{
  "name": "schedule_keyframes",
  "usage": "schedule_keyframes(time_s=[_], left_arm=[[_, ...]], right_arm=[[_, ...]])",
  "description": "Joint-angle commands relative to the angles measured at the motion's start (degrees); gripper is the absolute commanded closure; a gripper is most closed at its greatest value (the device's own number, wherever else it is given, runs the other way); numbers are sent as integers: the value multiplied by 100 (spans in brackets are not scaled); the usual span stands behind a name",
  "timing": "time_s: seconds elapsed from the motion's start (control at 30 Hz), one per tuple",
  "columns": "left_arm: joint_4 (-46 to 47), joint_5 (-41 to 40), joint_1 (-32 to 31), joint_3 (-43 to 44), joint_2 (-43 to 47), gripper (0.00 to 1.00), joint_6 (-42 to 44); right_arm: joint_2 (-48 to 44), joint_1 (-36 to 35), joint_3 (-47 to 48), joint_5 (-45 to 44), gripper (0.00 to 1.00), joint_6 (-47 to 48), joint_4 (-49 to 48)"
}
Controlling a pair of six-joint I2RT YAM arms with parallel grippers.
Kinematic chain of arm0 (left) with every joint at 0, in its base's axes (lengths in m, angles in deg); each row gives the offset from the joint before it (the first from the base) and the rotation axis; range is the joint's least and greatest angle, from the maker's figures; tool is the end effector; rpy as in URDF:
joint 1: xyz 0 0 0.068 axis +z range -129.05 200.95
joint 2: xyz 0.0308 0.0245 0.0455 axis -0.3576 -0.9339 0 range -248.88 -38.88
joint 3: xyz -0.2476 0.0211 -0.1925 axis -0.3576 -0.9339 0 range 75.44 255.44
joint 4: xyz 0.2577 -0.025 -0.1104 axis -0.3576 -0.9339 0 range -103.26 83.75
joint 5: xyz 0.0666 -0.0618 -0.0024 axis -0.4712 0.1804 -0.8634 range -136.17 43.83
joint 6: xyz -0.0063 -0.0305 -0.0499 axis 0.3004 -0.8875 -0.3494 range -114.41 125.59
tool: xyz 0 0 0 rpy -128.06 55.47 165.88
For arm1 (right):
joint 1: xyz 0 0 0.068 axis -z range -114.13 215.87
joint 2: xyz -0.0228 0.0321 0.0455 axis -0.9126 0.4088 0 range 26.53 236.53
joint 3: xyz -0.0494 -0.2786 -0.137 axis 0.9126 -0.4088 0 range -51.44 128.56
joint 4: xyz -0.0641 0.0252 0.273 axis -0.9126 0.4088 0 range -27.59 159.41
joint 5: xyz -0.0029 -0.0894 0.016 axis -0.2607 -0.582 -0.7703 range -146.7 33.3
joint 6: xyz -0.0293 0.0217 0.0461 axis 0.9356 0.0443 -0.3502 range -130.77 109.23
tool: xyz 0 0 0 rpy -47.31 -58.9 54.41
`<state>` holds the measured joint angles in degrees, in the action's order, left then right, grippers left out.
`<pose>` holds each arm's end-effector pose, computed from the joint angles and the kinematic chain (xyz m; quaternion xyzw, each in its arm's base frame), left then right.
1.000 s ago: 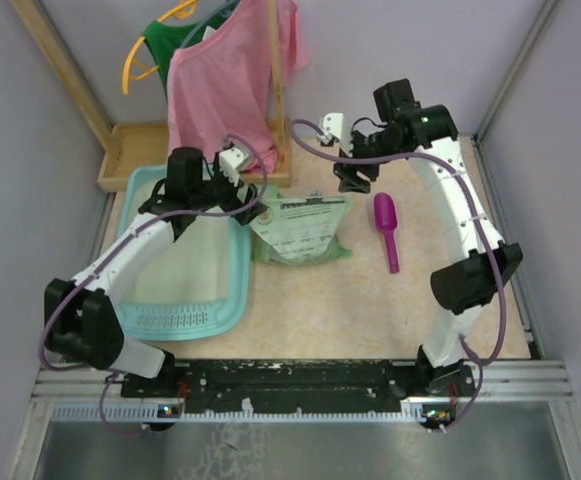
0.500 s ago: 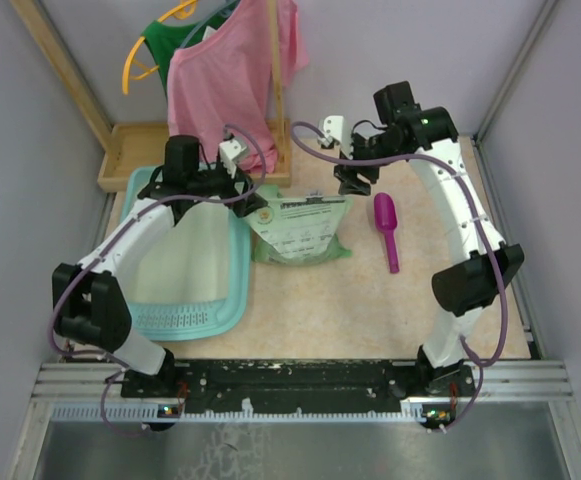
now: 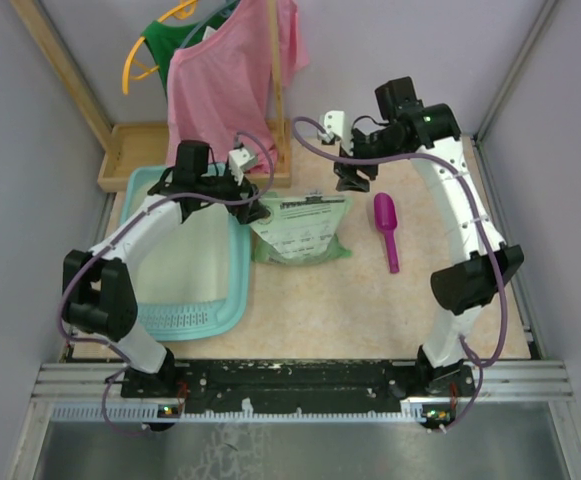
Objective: Fill the litter box with clean litter
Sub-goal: Remove the clamp from the cat litter bag.
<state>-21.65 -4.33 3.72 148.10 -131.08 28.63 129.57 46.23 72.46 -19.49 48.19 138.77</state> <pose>0.3635 -0.1425 0.3269 0.4401 0.7208 -0.2943 0.4473 0.3471 0.1513 0.4743 -0.6465 0.6405 0.1923 0.3671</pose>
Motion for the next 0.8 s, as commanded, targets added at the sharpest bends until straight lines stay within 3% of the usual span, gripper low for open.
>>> schedule_keyframes(time_s=[0.0, 0.03, 0.13, 0.17, 0.2, 0.53, 0.63, 0.77], left_arm=[[-129, 32, -148, 196, -297, 8, 246], [-132, 22, -171, 200, -312, 16, 266], [-89, -9, -175, 181, -247, 58, 232], [-74, -15, -174, 178, -193, 88, 208], [-36, -66, -175, 166, -136, 99, 176], [-446, -74, -240, 12, 676, 100, 193], [-526, -150, -299, -102, 961, 100, 199], [-531, -233, -346, -338, 1261, 100, 142]], right_arm=[[40, 13, 243, 199, 39, 99, 0], [40, 13, 234, 206, 39, 99, 13], [26, 13, 181, 191, 39, 99, 29], [11, 13, 153, 190, 39, 95, 22], [14, 13, 136, 190, 39, 90, 5], [-80, 13, -196, 283, 39, 336, -221], [-465, 13, -872, 477, 38, 928, -489], [-1065, -24, -1964, 648, 36, 981, -1336]])
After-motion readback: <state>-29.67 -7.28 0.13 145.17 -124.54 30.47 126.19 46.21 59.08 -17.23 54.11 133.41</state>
